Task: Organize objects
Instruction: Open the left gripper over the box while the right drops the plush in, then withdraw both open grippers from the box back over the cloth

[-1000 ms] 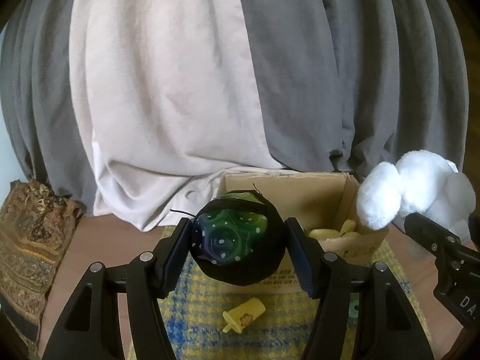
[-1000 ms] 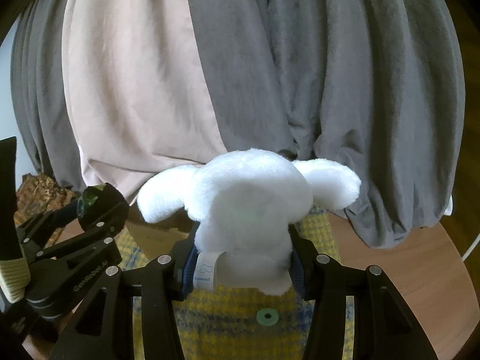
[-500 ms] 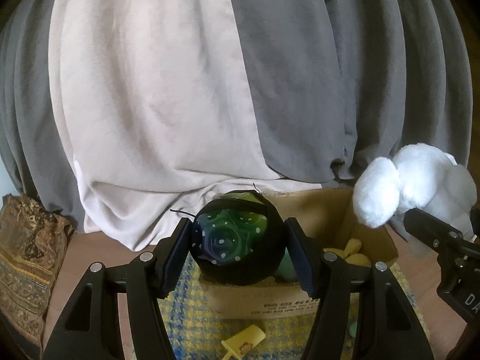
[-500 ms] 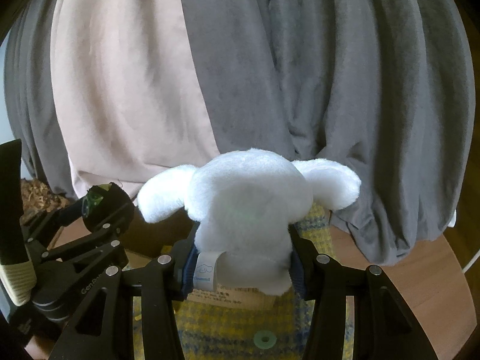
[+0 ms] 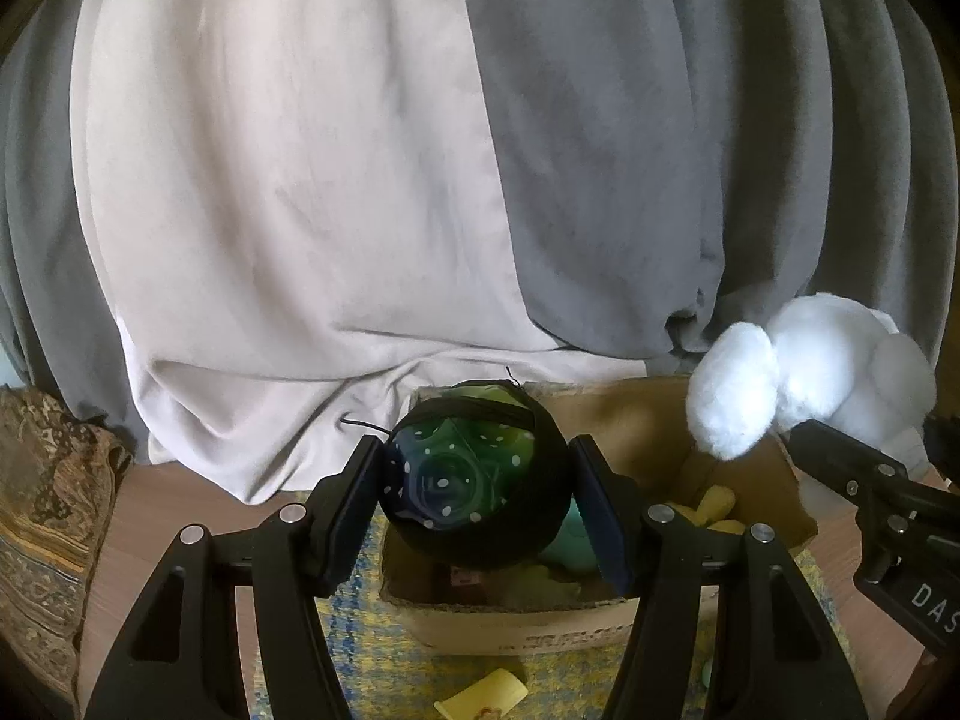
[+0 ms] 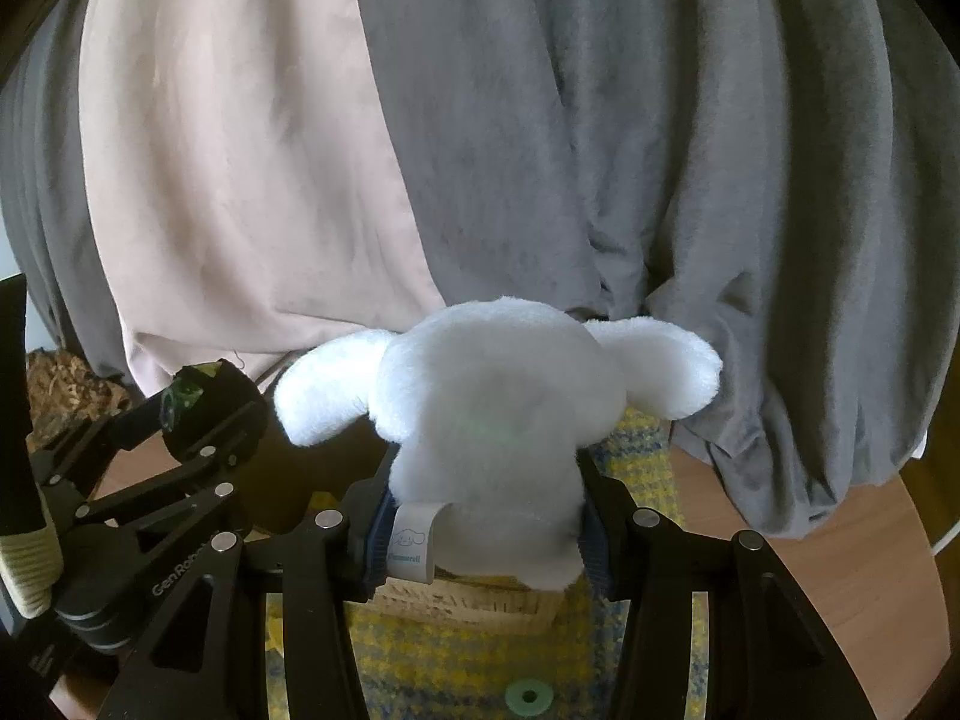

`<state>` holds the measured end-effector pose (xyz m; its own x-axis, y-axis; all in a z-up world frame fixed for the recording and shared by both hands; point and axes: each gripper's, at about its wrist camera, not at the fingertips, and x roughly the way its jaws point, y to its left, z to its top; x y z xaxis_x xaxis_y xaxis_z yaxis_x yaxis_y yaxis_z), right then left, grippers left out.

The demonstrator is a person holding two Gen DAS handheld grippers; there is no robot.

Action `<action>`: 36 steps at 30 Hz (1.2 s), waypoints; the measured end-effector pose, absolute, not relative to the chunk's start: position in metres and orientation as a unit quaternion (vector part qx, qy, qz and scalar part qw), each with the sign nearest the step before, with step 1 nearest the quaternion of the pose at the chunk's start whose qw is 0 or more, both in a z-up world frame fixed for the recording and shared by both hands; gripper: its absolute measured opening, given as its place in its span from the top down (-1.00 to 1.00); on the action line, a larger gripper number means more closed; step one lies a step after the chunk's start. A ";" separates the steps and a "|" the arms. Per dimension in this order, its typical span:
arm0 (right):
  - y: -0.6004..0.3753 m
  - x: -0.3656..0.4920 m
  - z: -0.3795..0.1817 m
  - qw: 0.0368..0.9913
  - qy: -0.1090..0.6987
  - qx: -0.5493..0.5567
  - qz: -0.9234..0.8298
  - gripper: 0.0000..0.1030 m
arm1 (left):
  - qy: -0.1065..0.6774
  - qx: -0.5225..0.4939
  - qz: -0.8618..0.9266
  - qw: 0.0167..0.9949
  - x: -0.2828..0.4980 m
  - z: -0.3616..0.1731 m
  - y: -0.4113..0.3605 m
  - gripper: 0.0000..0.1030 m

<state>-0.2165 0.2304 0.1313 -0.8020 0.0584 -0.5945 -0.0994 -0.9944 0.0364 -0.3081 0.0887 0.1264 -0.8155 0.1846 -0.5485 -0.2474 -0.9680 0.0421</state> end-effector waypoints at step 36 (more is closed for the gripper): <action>0.244 -0.186 0.145 0.073 0.057 -0.298 0.950 -0.83 | 0.057 -0.288 0.954 0.063 -0.275 0.141 0.080 -0.99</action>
